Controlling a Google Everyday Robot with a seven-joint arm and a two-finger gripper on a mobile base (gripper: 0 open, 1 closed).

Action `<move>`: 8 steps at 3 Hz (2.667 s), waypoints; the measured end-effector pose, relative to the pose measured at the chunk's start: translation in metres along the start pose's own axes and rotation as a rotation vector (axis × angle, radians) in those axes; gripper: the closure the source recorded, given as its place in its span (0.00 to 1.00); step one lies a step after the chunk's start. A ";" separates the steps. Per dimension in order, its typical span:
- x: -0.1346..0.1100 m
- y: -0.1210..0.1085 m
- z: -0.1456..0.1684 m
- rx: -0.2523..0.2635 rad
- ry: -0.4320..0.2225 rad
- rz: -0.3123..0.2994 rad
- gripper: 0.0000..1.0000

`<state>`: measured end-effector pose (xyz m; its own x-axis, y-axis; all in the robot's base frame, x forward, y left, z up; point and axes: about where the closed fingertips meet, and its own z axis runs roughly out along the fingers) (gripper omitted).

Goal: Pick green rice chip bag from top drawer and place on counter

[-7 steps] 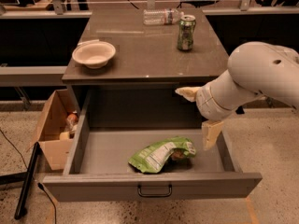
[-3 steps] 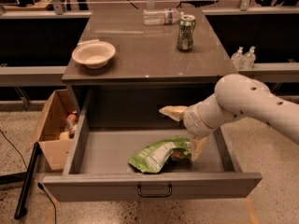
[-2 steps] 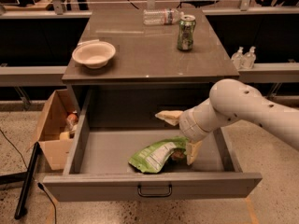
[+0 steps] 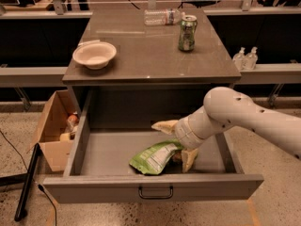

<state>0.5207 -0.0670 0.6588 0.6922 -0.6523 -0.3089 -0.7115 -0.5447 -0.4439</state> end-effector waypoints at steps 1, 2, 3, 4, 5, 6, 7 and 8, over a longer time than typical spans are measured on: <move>-0.006 0.007 0.007 -0.020 -0.010 -0.006 0.34; -0.008 0.012 0.010 -0.041 -0.012 -0.012 0.59; -0.006 0.013 0.009 -0.062 0.003 -0.001 0.82; -0.001 0.012 0.003 -0.067 0.016 0.011 1.00; 0.007 0.005 -0.009 -0.042 0.037 0.061 1.00; 0.014 -0.013 -0.050 0.013 0.084 0.124 1.00; 0.014 -0.034 -0.120 0.075 0.149 0.172 1.00; 0.008 -0.048 -0.180 0.136 0.208 0.205 1.00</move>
Offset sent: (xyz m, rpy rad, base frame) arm -0.0171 0.0036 -0.0140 -0.0368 0.0352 0.0373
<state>0.5386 -0.1408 0.8292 0.4864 -0.8427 -0.2308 -0.8010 -0.3246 -0.5030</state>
